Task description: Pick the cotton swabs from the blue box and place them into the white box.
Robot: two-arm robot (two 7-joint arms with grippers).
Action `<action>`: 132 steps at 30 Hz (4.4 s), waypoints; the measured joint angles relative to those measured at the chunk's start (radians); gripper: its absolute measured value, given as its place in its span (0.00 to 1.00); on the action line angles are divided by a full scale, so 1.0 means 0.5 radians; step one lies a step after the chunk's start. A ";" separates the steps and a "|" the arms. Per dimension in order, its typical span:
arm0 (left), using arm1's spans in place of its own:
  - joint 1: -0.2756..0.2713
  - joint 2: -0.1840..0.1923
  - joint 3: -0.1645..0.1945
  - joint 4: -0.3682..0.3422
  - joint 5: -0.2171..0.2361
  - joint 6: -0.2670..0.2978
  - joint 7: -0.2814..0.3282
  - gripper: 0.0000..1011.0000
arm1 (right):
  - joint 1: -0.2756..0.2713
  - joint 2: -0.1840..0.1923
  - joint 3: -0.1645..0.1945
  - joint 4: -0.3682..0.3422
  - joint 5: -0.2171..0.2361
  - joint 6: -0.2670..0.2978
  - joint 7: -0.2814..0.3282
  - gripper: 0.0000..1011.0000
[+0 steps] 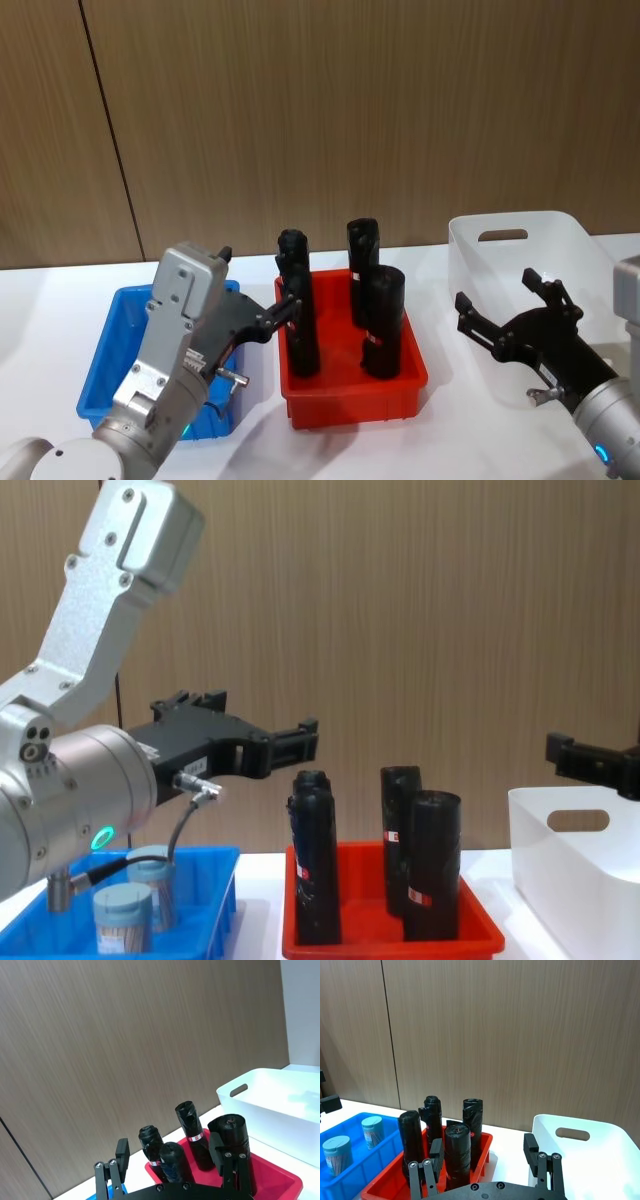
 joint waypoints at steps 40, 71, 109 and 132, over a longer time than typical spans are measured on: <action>0.082 0.046 -0.159 -0.157 -0.402 0.472 0.399 0.99 | 0.000 0.000 0.000 0.000 0.000 0.000 0.000 0.99; 0.030 0.000 -0.296 0.168 -0.766 0.725 0.536 0.99 | 0.000 0.000 0.000 0.000 0.000 0.000 0.000 0.99; -0.303 -0.110 -0.324 0.766 -0.566 0.732 0.093 0.99 | 0.000 0.000 0.000 0.000 0.000 0.000 0.000 0.99; -0.430 -0.171 -0.301 1.030 -0.505 0.701 -0.137 0.73 | 0.000 0.000 0.000 0.000 0.000 0.000 0.000 0.99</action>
